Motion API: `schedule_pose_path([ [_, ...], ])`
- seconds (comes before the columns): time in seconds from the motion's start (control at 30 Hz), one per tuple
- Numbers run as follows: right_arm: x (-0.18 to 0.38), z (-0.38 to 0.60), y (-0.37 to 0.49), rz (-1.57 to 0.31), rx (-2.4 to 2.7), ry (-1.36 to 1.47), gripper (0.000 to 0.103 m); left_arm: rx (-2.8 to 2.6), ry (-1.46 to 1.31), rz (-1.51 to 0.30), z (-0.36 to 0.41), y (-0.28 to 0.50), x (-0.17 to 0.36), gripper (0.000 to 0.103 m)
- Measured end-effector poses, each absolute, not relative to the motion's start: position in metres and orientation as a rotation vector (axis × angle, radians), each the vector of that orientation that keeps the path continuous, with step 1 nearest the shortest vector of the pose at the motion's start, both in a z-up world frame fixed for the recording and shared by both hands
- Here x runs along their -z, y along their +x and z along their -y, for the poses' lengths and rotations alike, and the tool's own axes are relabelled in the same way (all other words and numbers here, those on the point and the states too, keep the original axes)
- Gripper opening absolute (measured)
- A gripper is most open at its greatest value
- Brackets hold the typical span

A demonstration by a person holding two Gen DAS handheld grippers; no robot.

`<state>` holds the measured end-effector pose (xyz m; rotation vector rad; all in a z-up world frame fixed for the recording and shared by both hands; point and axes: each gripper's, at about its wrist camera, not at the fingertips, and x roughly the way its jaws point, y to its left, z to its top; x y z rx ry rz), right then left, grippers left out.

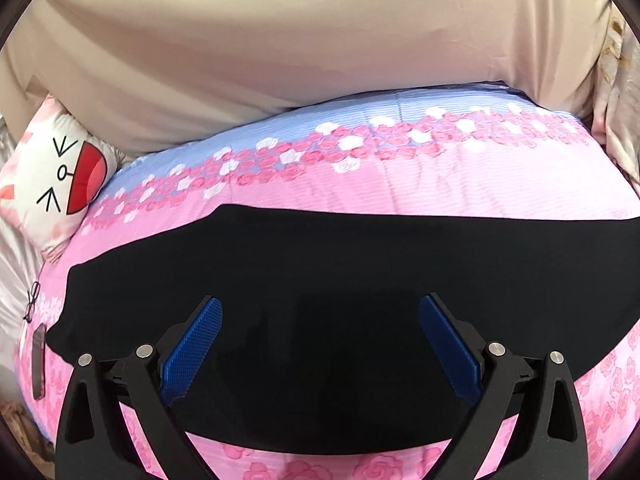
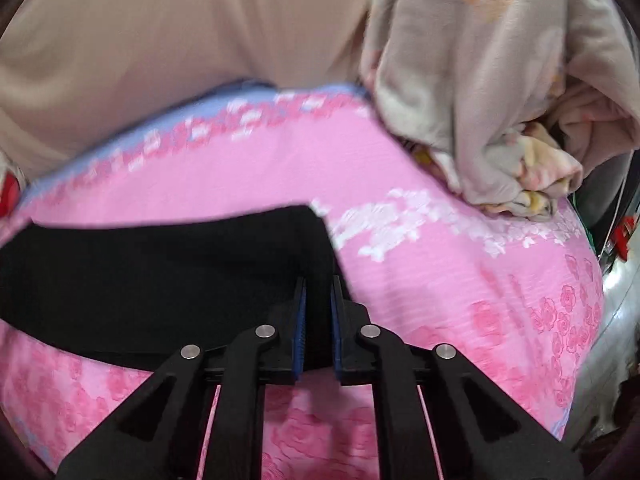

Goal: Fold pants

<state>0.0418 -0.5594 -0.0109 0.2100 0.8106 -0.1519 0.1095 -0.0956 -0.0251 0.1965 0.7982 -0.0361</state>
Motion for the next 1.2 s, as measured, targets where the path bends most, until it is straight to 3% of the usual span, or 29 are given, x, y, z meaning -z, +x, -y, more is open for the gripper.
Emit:
schedule_pose_path([
  [0.1,0.032,0.554,0.054,-0.867,0.167,0.159,0.019,0.032,0.217,-0.833,0.101,0.117,0.040,0.097],
  [0.13,0.027,0.552,0.054,-0.877,0.158,0.149,0.031,0.030,0.218,-0.852,0.102,0.118,0.045,0.097],
  [0.17,0.021,0.552,0.050,-0.869,0.174,0.151,0.050,0.032,0.213,-0.872,0.101,0.119,0.051,0.097],
  [0.23,0.011,0.554,0.038,-0.814,0.184,0.178,0.074,0.040,0.205,-0.883,0.097,0.117,0.057,0.097],
  [0.27,0.007,0.557,0.032,-0.795,0.170,0.214,0.081,0.040,0.203,-0.884,0.094,0.115,0.060,0.097],
  [0.5,0.036,0.563,0.048,-0.887,0.139,0.329,0.081,0.043,0.168,-0.938,0.075,0.112,0.078,0.097],
  [0.57,0.038,0.556,0.054,-0.895,0.126,0.345,0.042,0.055,0.158,-0.936,0.071,0.109,0.079,0.097],
  [0.63,0.037,0.548,0.058,-0.899,0.092,0.379,0.018,0.062,0.146,-0.935,0.066,0.108,0.078,0.097],
  [0.97,-0.053,0.379,0.097,-0.774,-0.231,0.297,0.018,0.079,0.042,-0.887,0.011,0.101,0.062,0.097],
  [1.2,-0.020,0.207,0.137,-0.897,-0.497,0.145,0.018,-0.029,-0.078,-0.851,-0.076,0.090,0.052,0.097],
])
